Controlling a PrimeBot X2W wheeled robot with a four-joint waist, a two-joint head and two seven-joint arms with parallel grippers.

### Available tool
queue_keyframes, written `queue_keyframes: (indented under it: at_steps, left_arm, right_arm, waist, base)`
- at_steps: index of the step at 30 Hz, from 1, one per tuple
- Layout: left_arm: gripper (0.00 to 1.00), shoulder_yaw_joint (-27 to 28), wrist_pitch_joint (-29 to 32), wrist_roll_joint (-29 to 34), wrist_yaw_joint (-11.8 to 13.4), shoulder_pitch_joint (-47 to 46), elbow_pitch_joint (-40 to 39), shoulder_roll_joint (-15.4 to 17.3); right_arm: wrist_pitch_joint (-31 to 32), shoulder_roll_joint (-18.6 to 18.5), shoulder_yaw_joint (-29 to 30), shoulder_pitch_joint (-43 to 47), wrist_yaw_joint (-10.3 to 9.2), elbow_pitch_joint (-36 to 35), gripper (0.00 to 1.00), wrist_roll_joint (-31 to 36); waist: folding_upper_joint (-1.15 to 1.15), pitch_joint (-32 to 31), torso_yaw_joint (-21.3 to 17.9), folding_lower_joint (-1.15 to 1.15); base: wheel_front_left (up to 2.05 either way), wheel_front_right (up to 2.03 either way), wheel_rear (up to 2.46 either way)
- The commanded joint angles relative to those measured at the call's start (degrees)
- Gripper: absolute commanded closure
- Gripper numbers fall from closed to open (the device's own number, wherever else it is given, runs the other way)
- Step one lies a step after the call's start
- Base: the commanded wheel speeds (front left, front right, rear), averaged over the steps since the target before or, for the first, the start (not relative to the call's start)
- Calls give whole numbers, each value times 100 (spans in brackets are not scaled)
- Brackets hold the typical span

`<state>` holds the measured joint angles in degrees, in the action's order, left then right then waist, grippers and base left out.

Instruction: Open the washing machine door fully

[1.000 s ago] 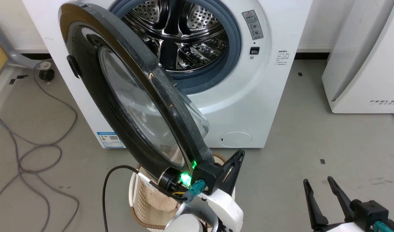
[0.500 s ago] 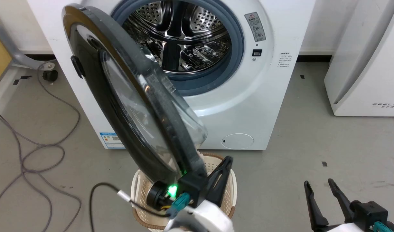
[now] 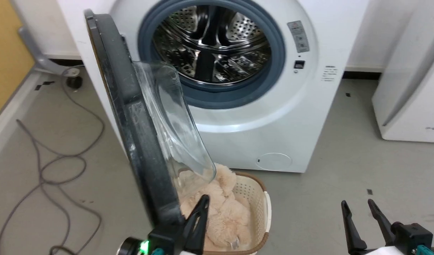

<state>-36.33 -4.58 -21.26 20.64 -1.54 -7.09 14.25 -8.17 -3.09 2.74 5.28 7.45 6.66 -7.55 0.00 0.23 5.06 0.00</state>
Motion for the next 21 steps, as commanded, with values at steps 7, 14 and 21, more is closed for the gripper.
queue_keyframes:
  at_steps: [7, 14, 21]
  left_arm:
    - [100, 197, 73, 43, 352, 470, -401, 265]
    - [100, 373, 17, 46, 580, 703, -609, 384]
    - [100, 708, -296, -120, 678, 871, -585, 453]
  right_arm:
    - [35, 22, 42, 76, 3, -79, 0, 41]
    - [57, 22, 101, 105, 3, -151, 0, 64]
    - [81, 22, 183, 86, 3, -296, 0, 142]
  waist:
    - [0, -22, 423, 0]
    - [0, 34, 851, 0]
    - [0, 103, 1115, 0]
  base:
    - [0, 0, 0]
    - [0, 0, 0]
    - [0, 0, 0]
